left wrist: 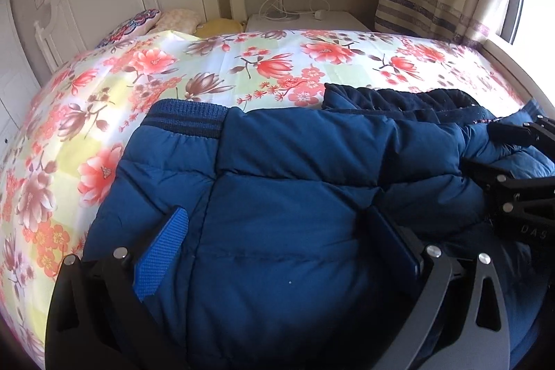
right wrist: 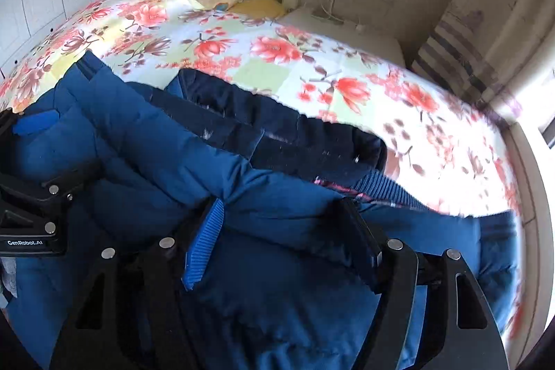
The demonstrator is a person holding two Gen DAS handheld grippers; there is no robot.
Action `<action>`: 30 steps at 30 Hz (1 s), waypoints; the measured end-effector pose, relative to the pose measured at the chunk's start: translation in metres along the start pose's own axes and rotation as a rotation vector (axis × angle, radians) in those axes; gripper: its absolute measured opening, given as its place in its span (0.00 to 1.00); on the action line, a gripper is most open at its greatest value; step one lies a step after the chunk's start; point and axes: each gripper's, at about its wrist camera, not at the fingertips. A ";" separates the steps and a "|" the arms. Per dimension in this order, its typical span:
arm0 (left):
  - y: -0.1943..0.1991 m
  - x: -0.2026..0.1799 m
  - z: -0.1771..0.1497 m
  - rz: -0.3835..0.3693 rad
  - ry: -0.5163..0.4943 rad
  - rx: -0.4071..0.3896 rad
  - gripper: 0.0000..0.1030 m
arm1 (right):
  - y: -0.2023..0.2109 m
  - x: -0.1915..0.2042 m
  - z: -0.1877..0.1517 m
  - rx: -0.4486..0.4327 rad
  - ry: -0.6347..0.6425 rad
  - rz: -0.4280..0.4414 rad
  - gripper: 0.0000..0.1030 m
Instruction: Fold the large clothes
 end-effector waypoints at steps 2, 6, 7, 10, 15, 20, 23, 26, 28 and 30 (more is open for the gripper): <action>0.000 -0.002 0.000 0.005 -0.006 -0.001 0.98 | 0.013 -0.014 0.001 -0.038 -0.055 0.024 0.65; 0.000 -0.001 0.000 0.000 -0.002 -0.002 0.98 | 0.042 -0.059 -0.003 -0.125 -0.170 -0.069 0.67; 0.000 -0.001 0.000 0.001 -0.001 -0.003 0.98 | 0.039 -0.068 -0.008 -0.111 -0.176 -0.099 0.73; 0.000 0.000 0.000 -0.004 0.001 -0.005 0.98 | 0.005 -0.087 -0.023 0.008 -0.150 -0.134 0.86; 0.004 0.003 0.001 0.021 0.016 0.001 0.98 | -0.007 -0.089 -0.020 0.018 -0.150 -0.109 0.87; 0.043 -0.017 0.029 -0.068 -0.026 -0.069 0.98 | -0.008 -0.090 -0.021 0.013 -0.153 -0.100 0.87; 0.041 -0.047 0.055 -0.040 -0.122 -0.093 0.98 | -0.008 -0.087 -0.023 0.001 -0.152 -0.104 0.87; -0.009 -0.074 0.069 -0.101 -0.188 0.032 0.98 | -0.008 -0.088 -0.023 -0.002 -0.159 -0.097 0.87; -0.034 -0.083 0.067 -0.109 -0.215 0.070 0.98 | -0.007 -0.091 -0.023 -0.004 -0.172 -0.088 0.87; -0.033 -0.075 0.070 -0.136 -0.183 0.068 0.98 | -0.007 -0.091 -0.023 -0.005 -0.173 -0.084 0.87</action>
Point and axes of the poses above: each gripper's, at about its wrist camera, not at the fingertips, and y roughly against the way its jaws point, x to its left, z to its top, and after that the axes turned 10 degrees about -y, right-handed
